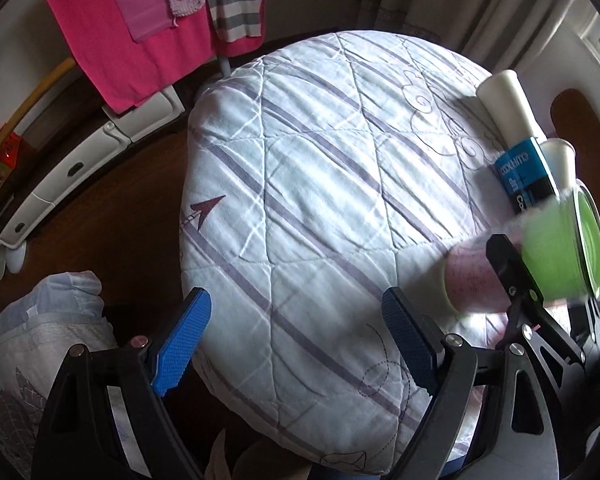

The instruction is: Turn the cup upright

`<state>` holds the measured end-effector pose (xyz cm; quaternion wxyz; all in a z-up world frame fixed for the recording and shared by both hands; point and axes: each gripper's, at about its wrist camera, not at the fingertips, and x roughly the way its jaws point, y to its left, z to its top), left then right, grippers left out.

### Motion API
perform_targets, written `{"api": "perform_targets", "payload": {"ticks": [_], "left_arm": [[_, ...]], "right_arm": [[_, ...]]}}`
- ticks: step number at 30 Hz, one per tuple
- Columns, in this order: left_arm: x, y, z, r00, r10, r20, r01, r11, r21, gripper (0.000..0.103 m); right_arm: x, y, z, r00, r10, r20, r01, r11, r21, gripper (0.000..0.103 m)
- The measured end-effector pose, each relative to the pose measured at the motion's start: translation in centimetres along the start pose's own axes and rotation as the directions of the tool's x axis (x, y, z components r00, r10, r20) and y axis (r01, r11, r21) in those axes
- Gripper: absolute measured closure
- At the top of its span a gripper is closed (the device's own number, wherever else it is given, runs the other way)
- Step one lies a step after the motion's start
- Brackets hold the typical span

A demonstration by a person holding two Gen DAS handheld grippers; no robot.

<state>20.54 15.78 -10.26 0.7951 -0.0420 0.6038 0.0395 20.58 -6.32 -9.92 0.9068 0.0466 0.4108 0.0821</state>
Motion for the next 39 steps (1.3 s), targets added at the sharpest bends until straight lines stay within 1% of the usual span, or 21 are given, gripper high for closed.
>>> {"api": "perform_targets", "payload": {"ticks": [3, 7, 9, 11, 13, 15, 17, 19, 20, 21, 23, 25, 27, 28, 30, 31, 33, 35, 36, 37, 39], "left_arm": [[-0.8, -0.7, -0.7, 1.0, 0.015, 0.028, -0.016, 1.0, 0.027, 0.014], [-2.0, -1.6, -1.9, 0.996, 0.015, 0.091, -0.019, 0.999, 0.045, 0.014], [-2.5, -2.1, -2.6, 0.992, 0.009, 0.125, -0.015, 0.999, 0.045, 0.014], [-3.0, -2.7, -3.5, 0.986, 0.019, 0.164, -0.028, 0.998, 0.055, 0.014], [-3.6, -3.2, -4.6, 0.976, 0.03, 0.215, -0.045, 0.997, 0.068, 0.014], [-3.9, -3.4, -5.4, 0.966, 0.033, 0.257, -0.051, 0.997, 0.064, 0.014], [-4.2, -3.4, -6.3, 0.955, 0.01, 0.295, -0.03, 0.998, 0.063, 0.014], [-4.3, -3.4, -7.5, 0.939, -0.024, 0.343, -0.004, 0.997, 0.079, 0.014], [-4.4, -3.4, -7.9, 0.935, -0.033, 0.353, 0.003, 0.996, 0.086, 0.014], [-4.6, -3.4, -8.6, 0.925, -0.044, 0.378, 0.01, 0.996, 0.091, 0.014], [-5.1, -3.6, -9.8, 0.909, -0.06, 0.413, 0.018, 0.994, 0.107, 0.014], [-6.1, -4.1, -11.6, 0.881, -0.106, 0.46, 0.043, 0.988, 0.146, 0.014], [-7.2, -4.6, -13.0, 0.863, -0.136, 0.487, 0.056, 0.983, 0.174, 0.014], [-7.8, -4.9, -13.5, 0.857, -0.15, 0.492, 0.063, 0.98, 0.188, 0.014], [-9.1, -5.3, -14.5, 0.85, -0.16, 0.503, 0.062, 0.976, 0.207, 0.014], [-9.9, -5.5, -15.0, 0.839, -0.163, 0.519, 0.054, 0.974, 0.22, 0.013], [-11.2, -5.8, -15.7, 0.835, -0.155, 0.528, 0.04, 0.974, 0.222, 0.013], [-12.4, -5.9, -16.5, 0.818, -0.168, 0.55, 0.047, 0.973, 0.227, 0.011], [-12.9, -6.0, -16.7, 0.818, -0.159, 0.553, 0.039, 0.974, 0.222, 0.011], [-13.6, -6.1, -17.2, 0.808, -0.156, 0.568, 0.033, 0.975, 0.22, 0.011], [-14.4, -6.1, -17.9, 0.802, -0.152, 0.578, 0.025, 0.975, 0.22, 0.011]], "right_arm": [[-0.6, -0.1, -0.1, 1.0, -0.001, -0.015, 0.0, 1.0, -0.024, 0.021], [-1.8, -0.8, -0.7, 0.999, 0.033, -0.007, -0.034, 0.999, -0.04, 0.021], [-2.4, -1.3, -1.1, 0.999, 0.05, -0.011, -0.051, 0.997, -0.05, 0.021], [-2.9, -1.7, -1.5, 0.997, 0.072, -0.02, -0.073, 0.996, -0.056, 0.021], [-3.5, -2.1, -2.3, 0.995, 0.098, -0.028, -0.1, 0.993, -0.07, 0.021], [-4.1, -2.5, -3.0, 0.992, 0.122, -0.01, -0.123, 0.99, -0.068, 0.021], [-4.4, -2.8, -3.4, 0.987, 0.159, 0.0, -0.159, 0.985, -0.062, 0.021], [-5.1, -3.0, -3.9, 0.988, 0.149, 0.036, -0.147, 0.987, -0.066, 0.021], [-5.6, -3.0, -4.3, 0.985, 0.162, 0.065, -0.158, 0.985, -0.071, 0.021], [-6.3, -3.1, -4.8, 0.981, 0.167, 0.095, -0.16, 0.984, -0.077, 0.021], [-7.5, -3.0, -5.9, 0.98, 0.162, 0.114, -0.153, 0.985, -0.082, 0.021], [-9.0, -3.1, -7.2, 0.983, 0.149, 0.105, -0.141, 0.987, -0.073, 0.021], [-10.9, -3.0, -7.9, 0.987, 0.098, 0.128, -0.09, 0.994, -0.07, 0.021], [-11.9, -2.9, -8.2, 0.987, 0.062, 0.146, -0.053, 0.997, -0.065, 0.021], [-14.1, -2.6, -8.4, 0.987, 0.022, 0.16, -0.015, 0.999, -0.046, 0.021], [-15.3, -2.7, -8.4, 0.986, 0.008, 0.169, -0.002, 0.999, -0.032, 0.021], [-17.5, -2.6, -8.7, 0.983, -0.031, 0.183, 0.036, 0.999, -0.024, 0.021], [-18.7, -2.4, -8.5, 0.982, -0.056, 0.183, 0.063, 0.998, -0.03, 0.021], [-19.5, -2.3, -8.4, 0.982, -0.073, 0.175, 0.079, 0.996, -0.031, 0.021], [-20.1, -2.2, -8.3, 0.981, -0.084, 0.177, 0.091, 0.995, -0.033, 0.021], [-21.1, -2.1, -8.5, 0.976, -0.106, 0.188, 0.116, 0.992, -0.043, 0.021]]}}
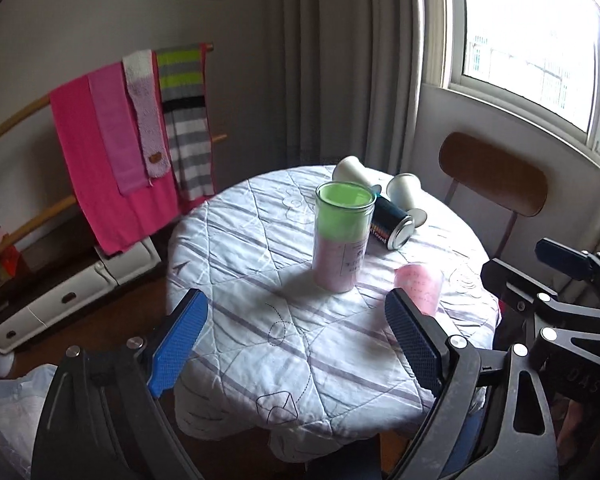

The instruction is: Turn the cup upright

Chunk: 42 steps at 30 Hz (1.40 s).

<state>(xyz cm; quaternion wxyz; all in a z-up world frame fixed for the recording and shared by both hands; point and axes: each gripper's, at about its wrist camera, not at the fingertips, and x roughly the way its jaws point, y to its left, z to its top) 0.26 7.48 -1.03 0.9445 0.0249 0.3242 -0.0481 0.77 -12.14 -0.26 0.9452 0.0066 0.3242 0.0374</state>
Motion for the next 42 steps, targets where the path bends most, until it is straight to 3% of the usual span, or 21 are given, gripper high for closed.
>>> {"api": "perform_targets", "payload": {"ticks": [12, 18, 28, 42], "left_arm": [[-2.3, -1.5, 1.3, 1.0, 0.023, 0.005, -0.023, 0.999, 0.023, 0.008], [-4.3, -2.5, 1.7, 0.995, 0.031, 0.097, -0.034, 0.999, 0.026, 0.007], [-6.3, -3.9, 1.6, 0.986, 0.023, 0.168, -0.03, 0.999, 0.04, 0.003], [-7.1, -4.5, 0.4, 0.986, 0.012, 0.166, -0.016, 1.0, 0.026, 0.001]], "right_arm": [[-3.0, -0.3, 1.0, 0.999, -0.044, 0.011, 0.044, 0.998, -0.05, 0.021], [-5.2, -0.7, 1.7, 0.994, -0.061, 0.09, 0.066, 0.996, -0.054, 0.021], [-7.6, -0.8, 1.3, 0.969, -0.104, 0.226, 0.119, 0.991, -0.054, 0.021], [-8.4, -0.9, 0.5, 0.964, -0.128, 0.233, 0.142, 0.989, -0.047, 0.02]]}}
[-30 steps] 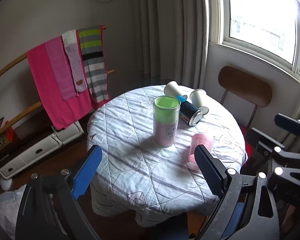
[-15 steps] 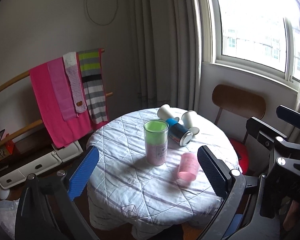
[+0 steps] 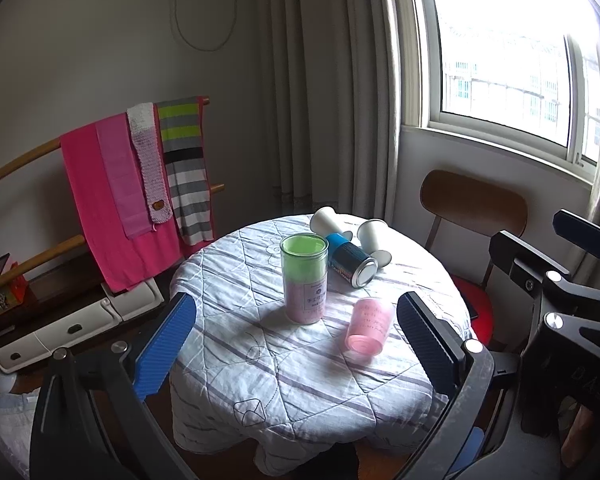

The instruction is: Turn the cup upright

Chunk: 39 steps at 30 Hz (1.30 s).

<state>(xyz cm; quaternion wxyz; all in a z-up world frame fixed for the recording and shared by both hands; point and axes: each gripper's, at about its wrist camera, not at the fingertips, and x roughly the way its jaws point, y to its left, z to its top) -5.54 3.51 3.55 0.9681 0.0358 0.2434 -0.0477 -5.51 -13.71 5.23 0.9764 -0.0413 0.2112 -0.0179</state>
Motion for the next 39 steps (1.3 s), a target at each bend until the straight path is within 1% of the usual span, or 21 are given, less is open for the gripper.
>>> {"api": "perform_targets", "payload": {"ticks": [3, 7, 10, 12, 16, 20, 24, 27, 31, 39], "left_arm": [[-0.1, 0.3, 0.0, 1.0, 0.01, 0.004, -0.01, 1.0, -0.008, 0.0], [0.4, 0.7, 0.0, 1.0, 0.024, -0.02, -0.025, 0.999, -0.03, 0.0], [0.6, 0.9, 0.0, 0.999, 0.023, -0.033, -0.025, 0.998, -0.053, 0.0], [0.5, 0.8, -0.1, 0.999, 0.032, -0.013, -0.032, 0.997, -0.064, 0.0], [0.5, 0.5, -0.5, 0.999, 0.044, 0.025, -0.043, 0.998, -0.052, 0.0], [1.2, 0.8, -0.8, 0.999, 0.038, 0.012, -0.037, 0.998, -0.051, 0.0], [1.7, 1.3, -1.1, 0.999, 0.042, 0.007, -0.042, 0.998, -0.054, 0.0], [1.8, 1.8, -1.2, 0.999, 0.036, 0.007, -0.035, 0.997, -0.063, 0.0], [2.0, 2.1, -1.4, 0.999, 0.046, 0.003, -0.046, 0.997, -0.066, 0.0], [2.0, 2.7, -1.5, 0.999, 0.038, 0.014, -0.036, 0.996, -0.076, 0.0]], "right_arm": [[-0.2, -0.1, 0.0, 1.0, 0.0, 0.002, 0.0, 1.0, 0.003, 0.02], [0.0, 0.0, 0.2, 1.0, -0.011, -0.002, 0.011, 1.0, -0.001, 0.02], [0.2, 0.1, 0.4, 1.0, -0.008, -0.01, 0.008, 1.0, -0.022, 0.02], [0.3, 0.0, 0.5, 1.0, -0.002, -0.009, 0.002, 1.0, -0.022, 0.02], [0.3, -0.6, 0.2, 1.0, 0.011, 0.013, -0.011, 1.0, -0.002, 0.02], [0.5, -0.5, -0.4, 1.0, -0.021, 0.023, 0.02, 1.0, 0.003, 0.02], [1.0, -0.3, -0.9, 1.0, 0.0, 0.01, 0.0, 1.0, 0.028, 0.02], [1.2, -0.1, -1.2, 1.0, -0.007, 0.003, 0.006, 0.999, 0.041, 0.02], [1.4, 0.0, -1.7, 1.0, -0.026, -0.004, 0.026, 0.998, 0.058, 0.02], [1.3, 0.6, -2.2, 1.0, -0.023, -0.018, 0.024, 0.997, 0.068, 0.02]]}}
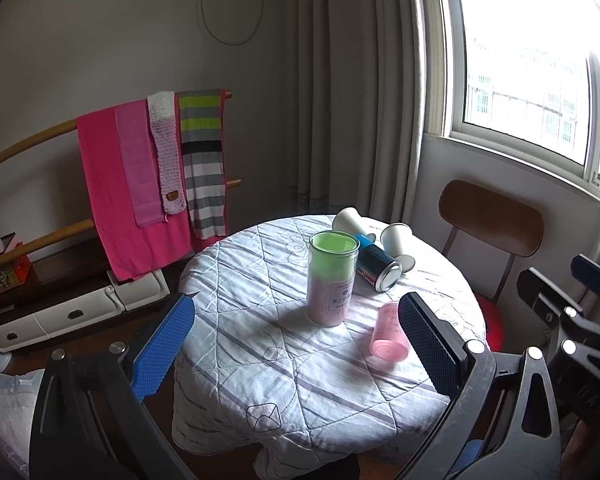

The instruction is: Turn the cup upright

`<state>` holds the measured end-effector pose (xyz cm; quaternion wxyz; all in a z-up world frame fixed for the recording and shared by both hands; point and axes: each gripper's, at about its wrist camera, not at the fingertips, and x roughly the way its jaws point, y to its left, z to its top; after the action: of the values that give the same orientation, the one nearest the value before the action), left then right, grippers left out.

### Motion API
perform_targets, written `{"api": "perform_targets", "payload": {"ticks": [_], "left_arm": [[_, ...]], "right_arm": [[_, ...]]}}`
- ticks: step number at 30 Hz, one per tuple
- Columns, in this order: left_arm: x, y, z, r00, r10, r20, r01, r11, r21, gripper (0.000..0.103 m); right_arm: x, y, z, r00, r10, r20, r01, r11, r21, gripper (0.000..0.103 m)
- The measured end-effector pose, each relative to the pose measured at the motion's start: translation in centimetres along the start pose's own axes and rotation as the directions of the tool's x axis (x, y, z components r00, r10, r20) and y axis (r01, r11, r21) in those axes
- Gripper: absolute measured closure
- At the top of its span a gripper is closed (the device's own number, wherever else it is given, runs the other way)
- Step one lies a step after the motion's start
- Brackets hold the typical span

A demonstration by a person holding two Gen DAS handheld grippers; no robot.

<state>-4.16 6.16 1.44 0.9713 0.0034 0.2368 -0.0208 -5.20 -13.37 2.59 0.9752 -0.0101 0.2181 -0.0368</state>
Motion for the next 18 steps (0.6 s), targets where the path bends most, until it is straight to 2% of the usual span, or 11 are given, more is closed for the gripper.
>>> {"api": "perform_targets", "payload": {"ticks": [10, 13, 18], "left_arm": [[0.2, 0.2, -0.1, 0.999, -0.033, 0.007, 0.033, 0.999, -0.009, 0.0], [0.6, 0.0, -0.2, 0.998, -0.065, -0.009, 0.065, 0.998, -0.009, 0.0], [1.3, -0.8, -0.4, 0.998, -0.064, -0.027, 0.064, 0.998, 0.0, 0.0]], "right_arm": [[0.0, 0.3, -0.1, 1.0, 0.001, -0.002, -0.001, 1.0, -0.003, 0.02], [0.0, 0.2, -0.1, 1.0, -0.004, -0.009, 0.004, 1.0, -0.01, 0.02], [0.3, -0.5, -0.1, 1.0, -0.016, -0.021, 0.016, 1.0, -0.012, 0.02]]}}
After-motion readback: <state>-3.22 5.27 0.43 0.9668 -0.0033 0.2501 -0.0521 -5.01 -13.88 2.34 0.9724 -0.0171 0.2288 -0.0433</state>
